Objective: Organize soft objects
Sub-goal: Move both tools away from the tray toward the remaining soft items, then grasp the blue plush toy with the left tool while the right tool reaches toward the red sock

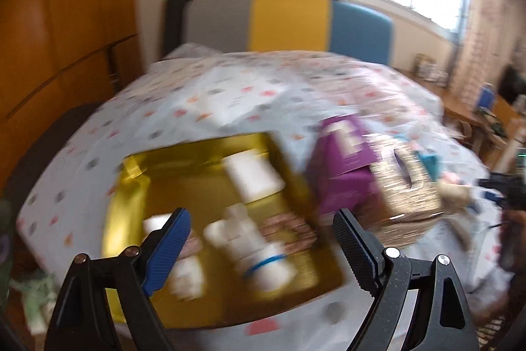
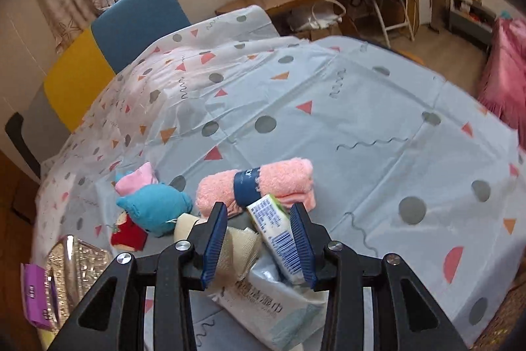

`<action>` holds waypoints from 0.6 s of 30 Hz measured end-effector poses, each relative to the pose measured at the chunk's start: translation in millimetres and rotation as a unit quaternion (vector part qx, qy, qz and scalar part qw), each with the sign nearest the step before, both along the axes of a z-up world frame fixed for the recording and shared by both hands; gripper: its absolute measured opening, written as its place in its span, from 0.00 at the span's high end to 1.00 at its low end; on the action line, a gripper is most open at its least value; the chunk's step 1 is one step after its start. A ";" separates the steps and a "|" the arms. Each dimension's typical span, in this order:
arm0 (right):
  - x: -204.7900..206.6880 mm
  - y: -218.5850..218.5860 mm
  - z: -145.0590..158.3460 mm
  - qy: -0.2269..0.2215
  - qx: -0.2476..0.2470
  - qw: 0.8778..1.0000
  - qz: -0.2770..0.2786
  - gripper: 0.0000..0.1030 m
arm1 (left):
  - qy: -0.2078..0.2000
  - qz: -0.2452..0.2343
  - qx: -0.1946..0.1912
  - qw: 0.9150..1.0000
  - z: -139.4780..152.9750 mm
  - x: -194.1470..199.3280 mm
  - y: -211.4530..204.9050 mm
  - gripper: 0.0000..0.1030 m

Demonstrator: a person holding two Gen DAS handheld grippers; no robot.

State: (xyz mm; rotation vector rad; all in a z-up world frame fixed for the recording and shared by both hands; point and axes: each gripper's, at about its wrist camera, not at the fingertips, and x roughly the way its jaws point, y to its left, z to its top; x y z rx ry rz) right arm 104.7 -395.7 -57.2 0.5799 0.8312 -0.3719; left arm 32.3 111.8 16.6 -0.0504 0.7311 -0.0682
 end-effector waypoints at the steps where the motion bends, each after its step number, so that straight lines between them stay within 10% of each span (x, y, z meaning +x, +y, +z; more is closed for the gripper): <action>1: -0.6 0.0 0.0 0.000 0.001 1.000 0.000 0.61 | 0.001 -0.026 -0.008 1.000 6.4 6.7 -13.3 0.14; 9: -0.9 -7.7 -4.4 0.000 0.030 0.999 -0.012 0.61 | -0.014 -0.143 -0.003 0.990 38.2 39.5 -119.0 0.14; 18: -6.0 -13.4 -1.7 -0.009 0.045 0.999 -0.024 0.61 | 0.069 -0.222 -0.059 0.971 38.5 89.6 -218.8 0.18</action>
